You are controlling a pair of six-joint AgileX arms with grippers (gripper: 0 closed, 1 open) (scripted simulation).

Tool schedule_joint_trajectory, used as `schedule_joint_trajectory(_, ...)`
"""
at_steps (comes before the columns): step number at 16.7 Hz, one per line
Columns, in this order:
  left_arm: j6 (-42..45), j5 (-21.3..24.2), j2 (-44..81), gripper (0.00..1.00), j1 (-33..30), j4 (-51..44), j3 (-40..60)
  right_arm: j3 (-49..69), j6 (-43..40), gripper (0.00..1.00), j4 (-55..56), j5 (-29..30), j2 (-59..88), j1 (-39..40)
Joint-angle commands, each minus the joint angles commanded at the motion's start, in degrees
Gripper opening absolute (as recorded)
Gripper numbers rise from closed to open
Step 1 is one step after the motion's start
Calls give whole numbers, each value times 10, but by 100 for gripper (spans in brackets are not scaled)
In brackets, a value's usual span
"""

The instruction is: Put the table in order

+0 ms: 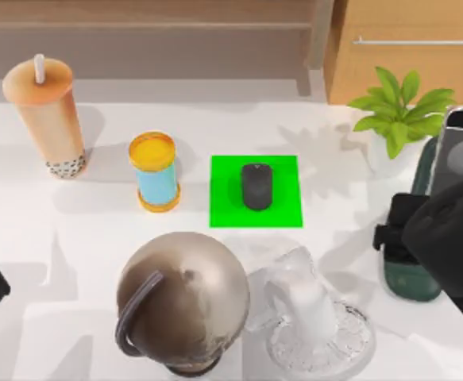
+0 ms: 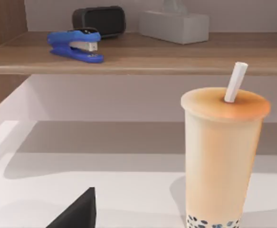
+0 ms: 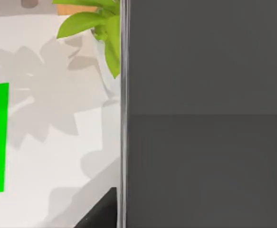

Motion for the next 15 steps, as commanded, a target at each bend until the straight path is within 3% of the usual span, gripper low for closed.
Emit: schedule_joint_trajectory(15, 0, 0, 0, 100, 0, 0, 0, -29, -116, 0, 173, -66, 59, -106)
